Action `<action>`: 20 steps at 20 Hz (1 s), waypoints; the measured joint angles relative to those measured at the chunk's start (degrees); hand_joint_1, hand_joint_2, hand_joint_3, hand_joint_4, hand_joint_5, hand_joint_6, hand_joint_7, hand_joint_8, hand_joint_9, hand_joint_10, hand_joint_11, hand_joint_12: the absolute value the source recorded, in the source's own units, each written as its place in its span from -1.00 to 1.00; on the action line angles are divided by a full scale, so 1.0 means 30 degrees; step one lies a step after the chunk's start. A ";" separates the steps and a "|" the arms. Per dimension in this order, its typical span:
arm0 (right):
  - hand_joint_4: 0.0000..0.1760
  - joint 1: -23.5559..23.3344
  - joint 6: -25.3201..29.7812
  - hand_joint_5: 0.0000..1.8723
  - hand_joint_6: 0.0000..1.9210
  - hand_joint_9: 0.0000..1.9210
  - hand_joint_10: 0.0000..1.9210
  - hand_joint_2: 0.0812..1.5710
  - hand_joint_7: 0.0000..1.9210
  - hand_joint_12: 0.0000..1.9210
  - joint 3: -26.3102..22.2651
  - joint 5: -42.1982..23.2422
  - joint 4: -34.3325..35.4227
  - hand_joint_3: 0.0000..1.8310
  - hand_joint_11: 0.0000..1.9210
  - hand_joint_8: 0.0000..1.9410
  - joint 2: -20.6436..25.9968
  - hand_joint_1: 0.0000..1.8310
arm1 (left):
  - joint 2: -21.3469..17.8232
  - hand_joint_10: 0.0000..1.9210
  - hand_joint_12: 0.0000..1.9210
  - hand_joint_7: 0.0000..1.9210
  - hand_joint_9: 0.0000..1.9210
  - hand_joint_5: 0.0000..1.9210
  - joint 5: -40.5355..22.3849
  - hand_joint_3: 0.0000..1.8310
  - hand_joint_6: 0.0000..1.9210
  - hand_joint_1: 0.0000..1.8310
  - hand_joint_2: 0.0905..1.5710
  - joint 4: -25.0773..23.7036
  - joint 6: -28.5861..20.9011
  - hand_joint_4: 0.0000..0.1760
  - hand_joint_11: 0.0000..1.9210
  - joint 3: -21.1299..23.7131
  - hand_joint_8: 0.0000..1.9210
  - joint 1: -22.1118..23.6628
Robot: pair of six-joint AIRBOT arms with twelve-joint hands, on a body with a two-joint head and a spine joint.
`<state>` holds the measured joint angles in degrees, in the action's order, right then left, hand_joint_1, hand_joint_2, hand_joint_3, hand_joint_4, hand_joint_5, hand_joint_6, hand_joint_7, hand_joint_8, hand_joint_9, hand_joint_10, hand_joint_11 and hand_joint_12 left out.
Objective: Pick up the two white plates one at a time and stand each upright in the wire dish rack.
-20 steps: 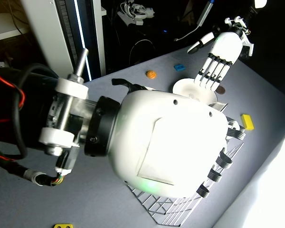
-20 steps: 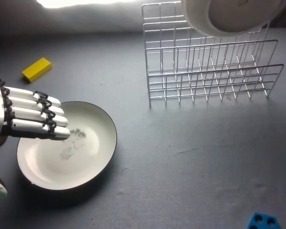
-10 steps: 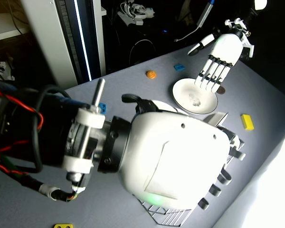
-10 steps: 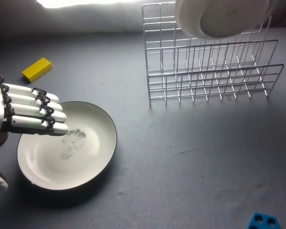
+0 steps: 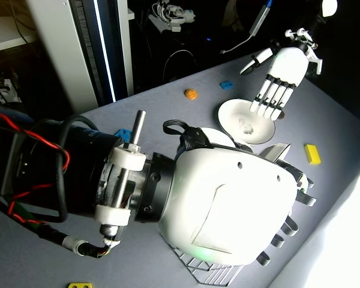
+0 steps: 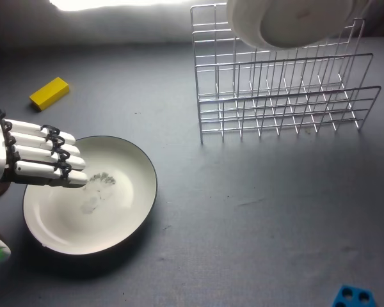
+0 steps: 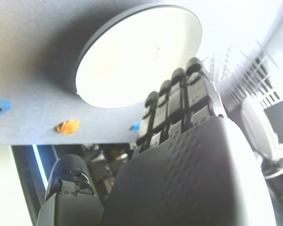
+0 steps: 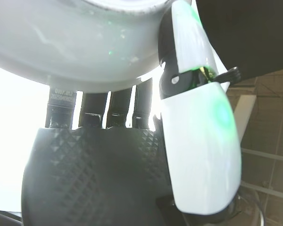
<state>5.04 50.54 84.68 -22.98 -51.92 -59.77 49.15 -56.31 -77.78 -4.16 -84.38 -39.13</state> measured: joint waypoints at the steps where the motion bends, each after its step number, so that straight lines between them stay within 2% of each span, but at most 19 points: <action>1: -1.00 0.0095 0.0000 -0.05 0.11 0.14 -0.14 0.34 0.09 0.02 0.0000 0.0015 -0.0058 -0.97 0.05 -0.15 -0.0029 0.47 | 0.0015 -1.00 -1.00 -0.99 -1.00 -0.98 -0.0007 -1.00 -0.99 -1.00 0.31 0.0073 0.0000 -1.00 -1.00 0.0000 -1.00 -0.0029; 2: -1.00 0.0138 0.0000 -0.08 0.13 0.07 0.06 0.37 0.06 0.04 0.0058 0.0051 -0.0087 -0.99 0.02 -0.10 -0.0073 0.50 | 0.0036 -0.99 -1.00 -0.97 -0.99 -0.95 0.0000 -1.00 -0.99 -1.00 0.30 0.0058 -0.0007 -1.00 -1.00 -0.0007 -0.99 -0.0029; 3: -1.00 0.0138 -0.0015 -0.09 0.15 0.04 0.11 0.38 0.04 0.05 0.0131 0.0073 -0.0066 -1.00 0.00 -0.07 -0.0102 0.50 | 0.0146 -1.00 -1.00 -0.97 -0.99 -0.96 -0.0058 -1.00 -0.99 -1.00 0.31 0.0066 0.0000 -1.00 -1.00 -0.0131 -0.99 -0.0022; 7: -1.00 0.0503 0.0080 -0.05 0.11 0.07 0.07 0.36 0.09 0.02 0.0204 0.0058 0.0503 -1.00 0.04 -0.16 -0.0321 0.51 | 0.0233 -1.00 -1.00 -0.97 -0.98 -0.97 -0.0189 -1.00 -1.00 -1.00 0.27 0.0015 0.0000 -1.00 -1.00 -0.0670 -0.99 0.0000; 9: -1.00 0.0692 0.0357 -0.08 0.15 0.06 0.10 0.37 0.06 0.01 0.0357 0.0058 0.0452 -1.00 0.03 -0.11 -0.0444 0.50 | 0.0255 -1.00 -1.00 -0.99 -1.00 -0.99 -0.0124 -1.00 -1.00 -1.00 0.26 -0.0007 0.0000 -1.00 -1.00 -0.0954 -1.00 0.0000; 14: -1.00 0.1311 0.1013 -0.05 0.10 0.07 0.08 0.36 0.09 -0.01 0.0867 0.0160 0.0510 -1.00 0.05 -0.16 -0.0758 0.51 | 0.0532 -0.98 -0.99 -0.94 -0.96 -0.94 -0.0153 -1.00 -0.98 -1.00 0.27 0.0007 0.0022 -1.00 -0.97 -0.1049 -0.98 -0.0007; 16: -1.00 0.1508 0.1086 -0.07 0.13 0.05 0.11 0.37 0.06 0.01 0.1013 0.0233 0.0525 -1.00 0.03 -0.10 -0.0860 0.50 | 0.0597 -1.00 -0.99 -0.96 -0.97 -0.95 -0.0240 -1.00 -0.99 -1.00 0.27 0.0080 0.0015 -1.00 -0.99 -0.1275 -0.99 -0.0095; 20: -1.00 0.1668 0.1151 -0.04 0.08 0.08 0.06 0.35 0.09 -0.01 0.1428 0.0270 0.1443 -1.00 0.05 -0.17 -0.1071 0.51 | 0.0678 -1.00 -1.00 -0.96 -0.97 -0.97 0.0044 -1.00 -1.00 -1.00 0.26 0.0022 0.0095 -1.00 -1.00 -0.1435 -1.00 -0.0284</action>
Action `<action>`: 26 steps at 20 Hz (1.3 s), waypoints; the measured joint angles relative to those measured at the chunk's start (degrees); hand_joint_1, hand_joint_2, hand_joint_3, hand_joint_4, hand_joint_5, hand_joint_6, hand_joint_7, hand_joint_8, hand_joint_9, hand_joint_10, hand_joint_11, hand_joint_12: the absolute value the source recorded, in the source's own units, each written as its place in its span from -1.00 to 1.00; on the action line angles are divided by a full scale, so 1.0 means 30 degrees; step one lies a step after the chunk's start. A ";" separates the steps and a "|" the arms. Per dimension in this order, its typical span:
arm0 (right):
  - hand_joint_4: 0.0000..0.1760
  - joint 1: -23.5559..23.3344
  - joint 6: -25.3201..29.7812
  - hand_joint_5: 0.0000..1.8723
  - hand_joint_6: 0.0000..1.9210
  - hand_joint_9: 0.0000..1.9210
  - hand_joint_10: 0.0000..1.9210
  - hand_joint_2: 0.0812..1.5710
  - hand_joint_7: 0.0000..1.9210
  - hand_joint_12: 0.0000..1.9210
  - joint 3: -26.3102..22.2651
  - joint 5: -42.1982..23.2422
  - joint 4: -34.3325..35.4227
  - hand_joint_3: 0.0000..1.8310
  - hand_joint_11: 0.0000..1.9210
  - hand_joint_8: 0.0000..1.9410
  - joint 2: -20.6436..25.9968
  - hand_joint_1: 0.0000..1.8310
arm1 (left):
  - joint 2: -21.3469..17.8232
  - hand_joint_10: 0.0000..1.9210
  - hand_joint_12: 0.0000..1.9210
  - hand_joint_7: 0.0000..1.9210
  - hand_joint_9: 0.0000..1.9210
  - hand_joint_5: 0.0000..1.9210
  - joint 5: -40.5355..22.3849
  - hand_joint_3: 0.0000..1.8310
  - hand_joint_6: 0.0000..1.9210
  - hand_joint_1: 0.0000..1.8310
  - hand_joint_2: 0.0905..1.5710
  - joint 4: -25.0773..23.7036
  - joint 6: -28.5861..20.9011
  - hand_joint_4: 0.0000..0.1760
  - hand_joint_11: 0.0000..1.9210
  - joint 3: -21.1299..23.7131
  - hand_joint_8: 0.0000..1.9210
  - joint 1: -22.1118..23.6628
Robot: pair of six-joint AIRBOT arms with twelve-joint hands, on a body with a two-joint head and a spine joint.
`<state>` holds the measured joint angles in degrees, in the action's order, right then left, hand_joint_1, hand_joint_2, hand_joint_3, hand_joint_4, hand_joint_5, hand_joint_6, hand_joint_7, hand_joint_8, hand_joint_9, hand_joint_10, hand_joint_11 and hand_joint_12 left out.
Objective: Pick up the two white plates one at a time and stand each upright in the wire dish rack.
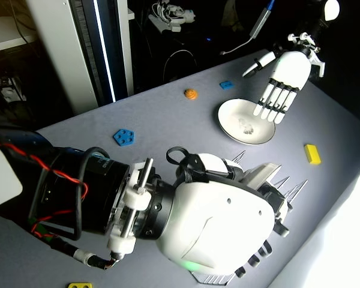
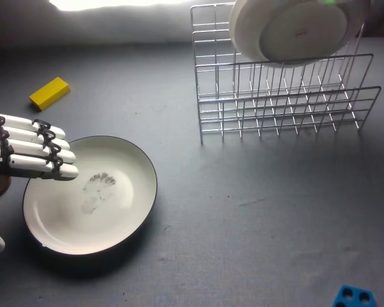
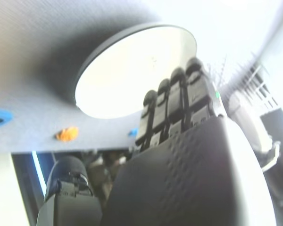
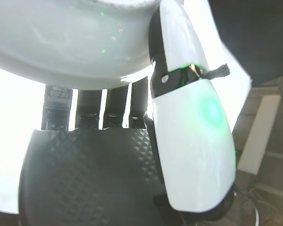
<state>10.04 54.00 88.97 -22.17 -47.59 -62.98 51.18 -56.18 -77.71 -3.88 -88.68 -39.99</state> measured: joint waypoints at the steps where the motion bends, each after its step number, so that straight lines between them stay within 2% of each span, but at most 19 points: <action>1: -1.00 0.0226 0.0000 -0.05 0.10 0.08 0.06 0.36 0.08 -0.02 0.0000 -0.0109 0.0226 -1.00 0.05 -0.15 -0.0007 0.51 | 0.0015 -0.99 -0.99 -0.95 -0.96 -0.95 -0.0029 -1.00 -0.99 -1.00 0.27 -0.0015 0.0073 -1.00 -0.99 0.0000 -0.99 -0.0080; 5: -1.00 0.0692 -0.0036 0.00 0.03 0.09 0.03 0.34 0.14 -0.03 0.0714 -0.0248 0.1188 -1.00 0.04 -0.24 -0.0335 0.51 | 0.0087 -0.99 -1.00 -0.97 -0.98 -0.96 -0.0022 -1.00 -1.00 -1.00 0.27 0.0080 0.0270 -1.00 -0.99 -0.0087 -0.99 -0.0372; 8: -1.00 0.1078 0.0000 -0.04 0.11 0.06 0.09 0.36 0.09 -0.01 0.0838 -0.0583 0.1938 -1.00 0.00 -0.17 -0.0364 0.51 | 0.0160 -0.99 -0.99 -0.95 -0.96 -0.95 0.0022 -1.00 -0.99 -1.00 0.27 -0.0051 0.0313 -1.00 -0.99 -0.0270 -0.99 -0.0656; 14: -1.00 0.1661 -0.0335 0.00 0.04 0.08 0.05 0.34 0.12 0.00 0.0991 -0.0940 0.2426 -1.00 0.00 -0.22 -0.0714 0.51 | 0.0197 -0.99 -0.99 -0.95 -0.96 -0.94 0.0146 -1.00 -0.99 -1.00 0.26 0.0073 0.0430 -1.00 -0.99 -0.0357 -0.99 -0.1020; 18: -1.00 0.2222 -0.0816 -0.08 0.16 0.00 0.17 0.39 0.04 0.04 0.1027 -0.1224 0.2885 -1.00 -0.05 -0.09 -0.0838 0.50 | 0.0291 -0.99 -0.99 -0.93 -0.95 -0.92 0.0335 -1.00 -0.99 -1.00 0.29 0.0146 0.0430 -1.00 -0.98 -0.0452 -0.99 -0.1035; 21: -1.00 0.2317 -0.0962 -0.02 0.05 0.08 0.06 0.35 0.11 0.02 0.1056 -0.1231 0.3016 -1.00 0.00 -0.20 -0.0911 0.51 | 0.0313 -1.00 -1.00 -0.96 -0.97 -0.95 0.0379 -1.00 -1.00 -1.00 0.28 0.0124 0.0430 -1.00 -1.00 -0.0452 -1.00 -0.1042; 25: -1.00 0.2652 -0.1020 -0.01 0.02 0.10 0.03 0.34 0.13 0.01 0.1326 -0.1384 0.3373 -1.00 0.03 -0.21 -0.1180 0.51 | 0.0313 -1.00 -1.00 -0.98 -0.98 -0.97 0.0372 -1.00 -1.00 -1.00 0.28 0.0168 0.0335 -1.00 -1.00 -0.0452 -1.00 -0.0969; 26: -1.00 0.2718 -0.1086 -0.03 0.05 0.09 0.05 0.35 0.10 0.01 0.1421 -0.1326 0.3351 -1.00 0.01 -0.16 -0.1260 0.51 | 0.0313 -0.99 -1.00 -0.97 -0.97 -0.96 0.0364 -0.99 -1.00 -1.00 0.29 0.0204 0.0335 -1.00 -1.00 -0.0452 -0.99 -0.0969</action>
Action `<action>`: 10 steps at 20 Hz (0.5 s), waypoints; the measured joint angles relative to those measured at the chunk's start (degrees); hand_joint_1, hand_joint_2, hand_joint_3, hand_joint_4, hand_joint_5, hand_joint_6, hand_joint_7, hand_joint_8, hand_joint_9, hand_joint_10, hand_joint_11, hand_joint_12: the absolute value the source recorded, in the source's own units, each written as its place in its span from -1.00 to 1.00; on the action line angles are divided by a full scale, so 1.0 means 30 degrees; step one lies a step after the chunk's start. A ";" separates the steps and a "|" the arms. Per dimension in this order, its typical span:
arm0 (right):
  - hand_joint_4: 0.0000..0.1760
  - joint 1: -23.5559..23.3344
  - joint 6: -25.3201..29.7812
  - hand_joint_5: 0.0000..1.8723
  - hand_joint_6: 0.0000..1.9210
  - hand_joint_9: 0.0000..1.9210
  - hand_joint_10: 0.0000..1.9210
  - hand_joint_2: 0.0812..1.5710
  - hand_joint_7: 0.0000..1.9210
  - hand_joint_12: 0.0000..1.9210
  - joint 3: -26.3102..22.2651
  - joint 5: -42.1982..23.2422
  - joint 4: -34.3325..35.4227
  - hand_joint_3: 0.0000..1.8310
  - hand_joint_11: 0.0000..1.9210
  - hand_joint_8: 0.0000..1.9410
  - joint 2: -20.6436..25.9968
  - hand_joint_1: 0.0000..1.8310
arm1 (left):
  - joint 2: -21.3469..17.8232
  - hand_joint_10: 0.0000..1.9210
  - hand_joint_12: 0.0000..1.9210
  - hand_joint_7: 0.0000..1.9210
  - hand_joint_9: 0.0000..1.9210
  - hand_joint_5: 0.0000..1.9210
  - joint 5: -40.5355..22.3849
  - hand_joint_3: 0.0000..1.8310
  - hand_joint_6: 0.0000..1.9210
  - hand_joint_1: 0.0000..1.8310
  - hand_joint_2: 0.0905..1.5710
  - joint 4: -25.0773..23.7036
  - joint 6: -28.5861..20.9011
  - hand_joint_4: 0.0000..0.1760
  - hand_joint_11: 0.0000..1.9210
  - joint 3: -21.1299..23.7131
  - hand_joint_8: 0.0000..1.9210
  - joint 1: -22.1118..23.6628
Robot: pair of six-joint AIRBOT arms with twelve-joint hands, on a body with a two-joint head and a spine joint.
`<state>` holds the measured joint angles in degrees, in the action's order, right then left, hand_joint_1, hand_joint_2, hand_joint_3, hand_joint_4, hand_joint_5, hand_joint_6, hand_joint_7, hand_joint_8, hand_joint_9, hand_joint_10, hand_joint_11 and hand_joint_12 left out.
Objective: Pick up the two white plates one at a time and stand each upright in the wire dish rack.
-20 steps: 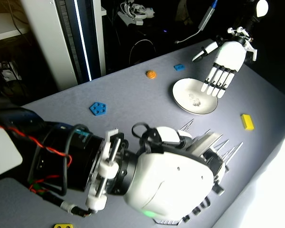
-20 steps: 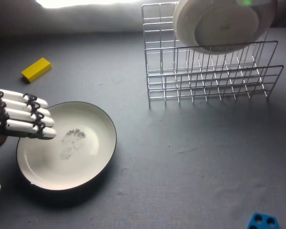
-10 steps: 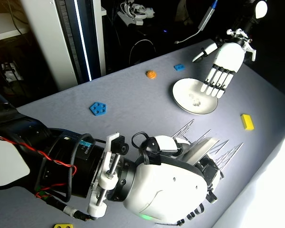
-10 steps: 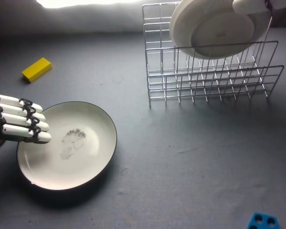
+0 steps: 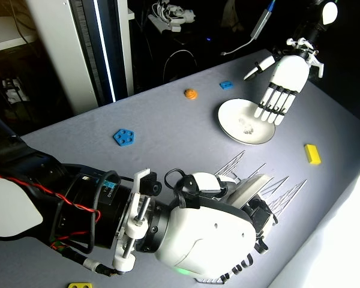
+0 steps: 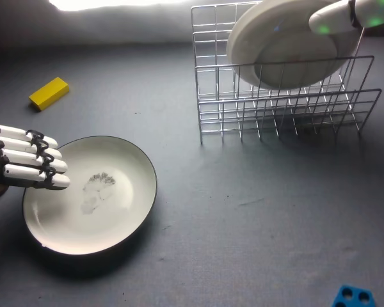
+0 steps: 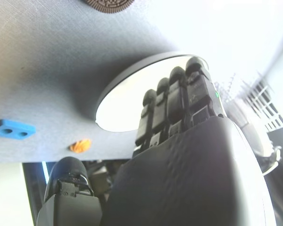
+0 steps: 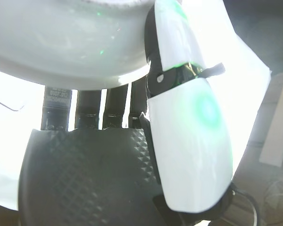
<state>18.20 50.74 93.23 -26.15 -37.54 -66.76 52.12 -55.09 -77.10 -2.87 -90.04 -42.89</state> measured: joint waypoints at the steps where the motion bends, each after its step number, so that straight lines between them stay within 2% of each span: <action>1: -1.00 0.0087 0.0007 -0.02 0.03 0.11 0.04 0.34 0.10 0.01 0.0131 -0.0058 0.0022 -1.00 0.01 -0.16 -0.0058 0.51 | 0.0000 -1.00 -1.00 -0.98 -0.99 -0.98 0.0000 -0.99 -1.00 -1.00 0.30 -0.0051 -0.0007 -1.00 -1.00 0.0000 -1.00 0.0153; 5: -1.00 0.0117 0.0007 0.01 -0.01 0.12 0.02 0.33 0.12 0.01 0.0248 -0.0066 0.0044 -1.00 0.00 -0.19 -0.0138 0.52 | -0.0007 -0.99 -1.00 -0.96 -0.97 -0.97 -0.0087 -0.99 -0.99 -1.00 0.31 0.0189 -0.0051 -1.00 -1.00 0.0000 -0.99 0.0175; 9: -1.00 0.0328 0.0015 -0.03 0.05 0.09 0.03 0.35 0.09 0.01 0.0437 -0.0262 0.0306 -1.00 -0.03 -0.13 -0.0248 0.51 | -0.0007 -0.99 -1.00 -0.95 -0.97 -0.96 -0.0102 -0.99 -0.99 -1.00 0.31 0.0189 -0.0051 -1.00 -0.99 0.0000 -0.99 0.0175; 10: -1.00 0.0430 0.0015 0.01 0.03 0.13 -0.02 0.33 0.12 0.00 0.0488 -0.0335 0.0466 -1.00 0.00 -0.21 -0.0277 0.52 | -0.0007 -0.99 -0.98 -0.95 -0.95 -0.96 -0.0102 -0.99 -0.99 -1.00 0.32 0.0189 -0.0051 -1.00 -0.97 0.0000 -0.99 0.0175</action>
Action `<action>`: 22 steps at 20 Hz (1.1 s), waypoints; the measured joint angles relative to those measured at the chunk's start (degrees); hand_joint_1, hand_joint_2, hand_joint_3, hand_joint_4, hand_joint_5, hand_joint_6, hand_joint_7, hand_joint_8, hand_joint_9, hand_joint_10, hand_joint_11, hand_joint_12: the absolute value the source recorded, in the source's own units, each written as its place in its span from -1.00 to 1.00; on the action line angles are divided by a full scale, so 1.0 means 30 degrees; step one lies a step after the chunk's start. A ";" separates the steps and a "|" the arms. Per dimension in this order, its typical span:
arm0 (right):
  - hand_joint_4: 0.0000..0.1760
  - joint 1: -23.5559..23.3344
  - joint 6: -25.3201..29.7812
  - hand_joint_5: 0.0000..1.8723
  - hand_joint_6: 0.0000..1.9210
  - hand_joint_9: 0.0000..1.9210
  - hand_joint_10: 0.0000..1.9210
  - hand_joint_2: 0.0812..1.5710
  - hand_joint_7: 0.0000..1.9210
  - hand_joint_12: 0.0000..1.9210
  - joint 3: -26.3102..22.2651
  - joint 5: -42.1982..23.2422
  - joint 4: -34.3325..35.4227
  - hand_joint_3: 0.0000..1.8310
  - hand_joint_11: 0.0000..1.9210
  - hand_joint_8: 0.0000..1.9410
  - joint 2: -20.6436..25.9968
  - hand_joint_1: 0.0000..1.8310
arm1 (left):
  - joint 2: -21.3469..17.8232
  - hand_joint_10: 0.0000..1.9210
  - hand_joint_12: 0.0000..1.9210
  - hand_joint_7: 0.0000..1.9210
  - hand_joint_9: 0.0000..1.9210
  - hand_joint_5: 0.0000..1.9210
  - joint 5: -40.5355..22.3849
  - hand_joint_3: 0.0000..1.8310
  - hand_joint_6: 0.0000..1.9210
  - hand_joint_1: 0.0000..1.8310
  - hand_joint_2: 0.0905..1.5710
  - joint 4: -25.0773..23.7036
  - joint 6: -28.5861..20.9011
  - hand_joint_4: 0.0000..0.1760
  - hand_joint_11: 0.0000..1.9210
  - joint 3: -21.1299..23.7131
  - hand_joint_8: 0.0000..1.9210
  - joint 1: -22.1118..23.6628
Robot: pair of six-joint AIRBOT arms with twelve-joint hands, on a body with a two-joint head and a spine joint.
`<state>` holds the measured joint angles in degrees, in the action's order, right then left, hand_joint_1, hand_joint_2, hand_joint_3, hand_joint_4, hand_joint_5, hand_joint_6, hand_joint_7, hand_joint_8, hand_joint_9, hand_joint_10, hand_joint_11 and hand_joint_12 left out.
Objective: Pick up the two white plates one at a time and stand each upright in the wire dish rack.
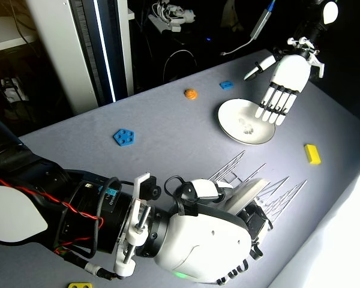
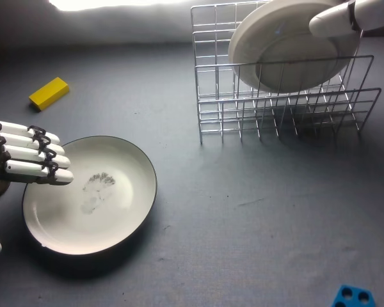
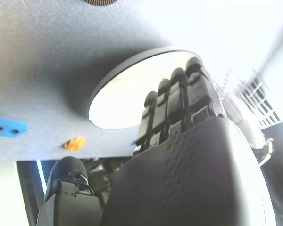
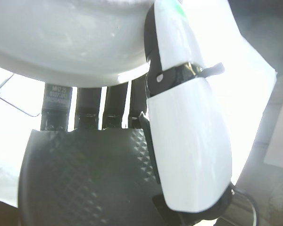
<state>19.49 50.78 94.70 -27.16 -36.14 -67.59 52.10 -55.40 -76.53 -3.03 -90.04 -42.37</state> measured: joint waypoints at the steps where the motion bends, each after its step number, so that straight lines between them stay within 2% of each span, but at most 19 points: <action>1: -1.00 0.0007 0.0007 0.01 0.03 0.14 -0.02 0.33 0.11 0.00 0.0000 -0.0051 0.0036 -1.00 0.01 -0.20 0.0000 0.52 | 0.0000 -1.00 -1.00 -0.99 -0.99 -0.99 -0.0044 -1.00 -1.00 -1.00 0.30 0.0007 0.0000 -1.00 -0.99 0.0000 -1.00 -0.0007; 5: -1.00 0.0036 0.0000 -0.06 0.12 0.08 0.04 0.36 0.07 -0.02 0.0036 -0.0102 0.0044 -1.00 -0.01 -0.10 0.0000 0.51 | 0.0000 -1.00 -1.00 -0.98 -0.99 -0.98 -0.0087 -1.00 -1.00 -1.00 0.29 0.0000 -0.0007 -1.00 -1.00 -0.0051 -1.00 0.0000; 7: -1.00 0.0044 -0.0007 -0.08 0.16 0.05 0.07 0.37 0.06 0.00 0.0036 -0.0124 0.0051 -1.00 -0.05 -0.08 0.0000 0.51 | 0.0000 -0.99 -0.96 -0.90 -0.92 -0.91 -0.0087 -1.00 -0.99 -1.00 0.31 -0.0029 0.0000 -1.00 -0.95 -0.0058 -0.99 0.0000; 8: -1.00 0.0182 0.0000 -0.08 0.21 0.01 -0.31 0.41 0.07 0.05 0.0036 -0.0262 0.0226 -1.00 -0.14 -0.05 0.0000 0.37 | 0.0007 -1.00 -1.00 -0.96 -0.98 -0.95 -0.0138 -1.00 -1.00 -1.00 0.30 -0.0015 -0.0007 -1.00 -1.00 -0.0058 -1.00 0.0000; 9: -1.00 0.0262 0.0000 -0.10 0.24 0.05 -0.56 0.41 0.08 0.08 0.0044 -0.0342 0.0284 -1.00 -0.17 -0.05 0.0000 0.34 | 0.0007 -0.99 -1.00 -0.96 -0.97 -0.95 -0.0109 -1.00 -0.99 -1.00 0.30 -0.0087 -0.0007 -1.00 -1.00 -0.0058 -1.00 0.0036; 11: -1.00 0.0291 0.0000 -0.15 0.30 0.10 -0.77 0.43 0.08 0.10 0.0102 -0.0423 0.0299 -1.00 -0.18 -0.05 -0.0015 0.33 | 0.0000 -1.00 -1.00 -0.96 -0.98 -0.97 -0.0153 -1.00 -1.00 -1.00 0.30 -0.0066 -0.0007 -1.00 -1.00 -0.0058 -1.00 0.0080; 13: -1.00 0.0444 -0.0015 -0.14 0.30 0.11 -0.81 0.43 0.09 0.12 0.0197 -0.0561 0.0539 -1.00 -0.21 -0.07 -0.0095 0.33 | 0.0007 -0.99 -1.00 -0.96 -0.97 -0.96 -0.0138 -1.00 -1.00 -1.00 0.30 -0.0044 -0.0007 -1.00 -0.99 -0.0058 -0.99 0.0080; 14: -1.00 0.0525 0.0000 -0.11 0.25 0.07 -0.89 0.46 -0.02 0.15 0.0219 -0.0699 0.0699 -1.00 -0.29 -0.46 -0.0102 0.26 | 0.0007 -0.99 -1.00 -0.96 -0.97 -0.97 -0.0146 -1.00 -1.00 -1.00 0.28 -0.0051 -0.0007 -1.00 -1.00 -0.0058 -1.00 0.0080; 15: -1.00 0.0532 0.0000 -0.09 0.21 0.07 -0.91 0.46 0.02 0.17 0.0219 -0.0721 0.0692 -1.00 -0.31 -0.70 -0.0102 0.24 | 0.0000 -0.99 -1.00 -0.96 -0.97 -0.96 -0.0138 -1.00 -1.00 -1.00 0.28 -0.0051 -0.0007 -1.00 -1.00 -0.0058 -1.00 0.0080; 16: -1.00 0.0612 0.0007 -0.09 0.21 0.07 -0.91 0.46 0.02 0.17 0.0219 -0.0765 0.0729 -1.00 -0.31 -0.70 -0.0109 0.24 | 0.0000 -0.99 -1.00 -0.96 -0.97 -0.96 -0.0138 -1.00 -1.00 -1.00 0.28 -0.0051 -0.0007 -1.00 -1.00 -0.0058 -1.00 0.0080; 17: -1.00 0.0605 0.0029 -0.08 0.20 0.07 -0.93 0.45 0.05 0.20 0.0219 -0.0831 0.0787 -1.00 -0.35 -0.83 -0.0124 0.24 | 0.0000 -0.99 -1.00 -0.95 -0.97 -0.95 -0.0153 -1.00 -0.99 -1.00 0.29 -0.0044 -0.0007 -1.00 -1.00 -0.0058 -0.99 0.0080; 18: -1.00 0.0605 0.0044 -0.23 -0.30 0.06 -0.96 0.35 0.07 0.21 0.0219 -0.0852 0.0780 -1.00 -0.39 -0.94 -0.0138 0.29 | 0.0000 -0.99 -0.99 -0.95 -0.97 -0.96 -0.0138 -1.00 -0.99 -1.00 0.29 -0.0051 -0.0007 -1.00 -0.98 -0.0058 -0.99 0.0080; 19: -1.00 0.0605 0.0051 -0.23 -0.30 0.06 -0.96 0.35 0.07 0.21 0.0219 -0.0860 0.0787 -1.00 -0.39 -0.94 -0.0138 0.29 | 0.0000 -0.99 -0.99 -0.95 -0.97 -0.96 -0.0160 -1.00 -0.99 -1.00 0.29 -0.0044 -0.0007 -1.00 -0.98 -0.0058 -0.99 0.0080; 20: -1.00 0.0605 0.0073 -0.18 -0.71 0.06 -0.97 0.31 0.06 0.21 0.0219 -0.0882 0.0823 -1.00 -0.41 -0.98 -0.0138 0.28 | 0.0000 -0.99 -0.99 -0.94 -0.96 -0.94 -0.0160 -1.00 -0.99 -1.00 0.31 -0.0066 0.0000 -1.00 -0.97 -0.0058 -0.99 0.0117; 22: -1.00 0.0605 0.0138 -0.17 -0.83 0.02 -0.99 0.31 0.03 0.23 0.0219 -0.0933 0.0838 -1.00 -0.45 -1.00 -0.0182 0.26 | 0.0000 -0.99 -0.99 -0.95 -0.97 -0.94 -0.0175 -1.00 -0.99 -1.00 0.28 -0.0073 -0.0007 -1.00 -0.99 -0.0058 -0.99 0.0182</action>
<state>21.30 51.20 95.35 -29.95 -33.63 -68.14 52.10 -55.92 -76.75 -3.05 -90.21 -41.82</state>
